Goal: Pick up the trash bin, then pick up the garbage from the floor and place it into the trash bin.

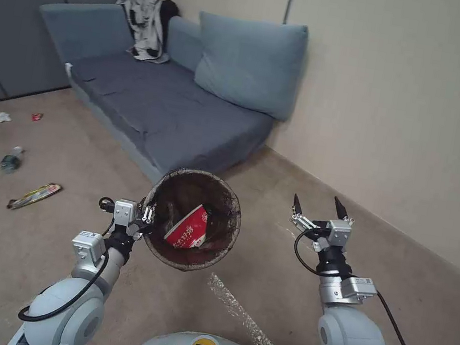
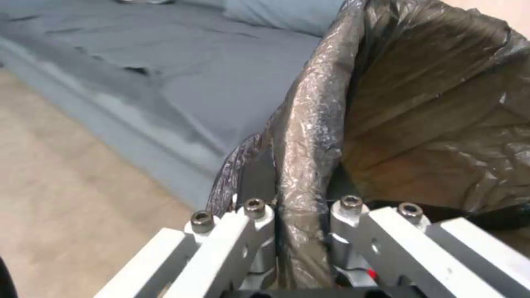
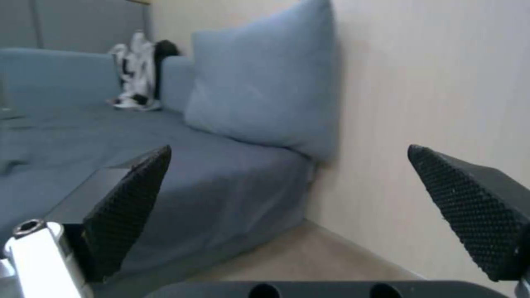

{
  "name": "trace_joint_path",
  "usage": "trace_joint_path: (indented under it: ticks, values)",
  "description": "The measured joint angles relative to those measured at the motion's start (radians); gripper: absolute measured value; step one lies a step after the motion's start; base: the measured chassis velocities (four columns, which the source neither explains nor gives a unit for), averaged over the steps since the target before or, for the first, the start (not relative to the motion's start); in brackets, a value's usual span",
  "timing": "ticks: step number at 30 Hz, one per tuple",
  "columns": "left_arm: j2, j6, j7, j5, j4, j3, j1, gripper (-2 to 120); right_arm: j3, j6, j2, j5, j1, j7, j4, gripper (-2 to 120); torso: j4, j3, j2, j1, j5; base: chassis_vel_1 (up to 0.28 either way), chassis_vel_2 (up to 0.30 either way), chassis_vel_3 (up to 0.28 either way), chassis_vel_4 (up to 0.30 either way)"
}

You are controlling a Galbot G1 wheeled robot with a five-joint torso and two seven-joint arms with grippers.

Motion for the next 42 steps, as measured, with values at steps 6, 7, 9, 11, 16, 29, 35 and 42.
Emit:
trace_joint_path:
  ticks: [6,7,9,11,16,29,35,42]
  values:
    - [0.0,-0.001,-0.002,-0.001,0.001,-0.001,0.0,7,-0.003,-0.005,-0.005,0.0,0.004,0.004,-0.002,100,0.0002,0.0,0.0,0.0,0.0,0.108,0.105,0.118,0.117]
    - [0.0,-0.001,-0.003,-0.001,0.001,-0.003,-0.001,7,-0.003,-0.005,-0.005,-0.001,0.005,0.004,-0.003,100,0.0001,0.0,0.0,0.0,0.0,0.106,0.094,0.11,0.115]
    - [0.0,-0.002,-0.002,-0.002,0.001,-0.004,-0.001,7,-0.003,-0.006,-0.006,-0.001,0.006,0.006,-0.006,100,-0.0001,0.0,0.0,0.0,0.0001,0.113,0.092,0.112,0.115]
    - [-0.001,-0.002,-0.002,-0.003,0.001,-0.004,-0.002,7,-0.003,-0.007,-0.006,-0.001,0.007,0.007,-0.007,100,-0.0002,0.0,0.0,0.0,0.0,0.121,0.102,0.104,0.118]
    - [-0.003,-0.003,-0.002,-0.003,0.003,-0.004,-0.002,7,-0.003,-0.022,-0.007,-0.001,0.007,0.013,-0.008,100,0.0001,0.0,0.0,0.0,0.0,0.122,0.109,0.099,0.11]
    - [-0.008,-0.006,-0.003,-0.001,0.003,-0.002,0.0,7,0.008,-0.032,-0.016,0.007,0.009,0.029,-0.009,100,0.0,0.0,0.0,0.0,0.0,0.112,0.105,0.119,0.115]
    - [-0.008,-0.008,-0.005,0.001,-0.004,-0.005,0.005,7,0.009,-0.038,-0.019,0.009,0.01,0.034,-0.005,100,0.0,0.0,0.0,0.0,0.0,0.111,0.114,0.1,0.104]
    - [-0.012,-0.013,-0.005,0.004,-0.009,-0.005,0.01,7,0.014,-0.044,-0.027,0.013,0.013,0.045,-0.002,100,0.0,0.0,0.0,0.0,0.0001,0.107,0.102,0.113,0.111]
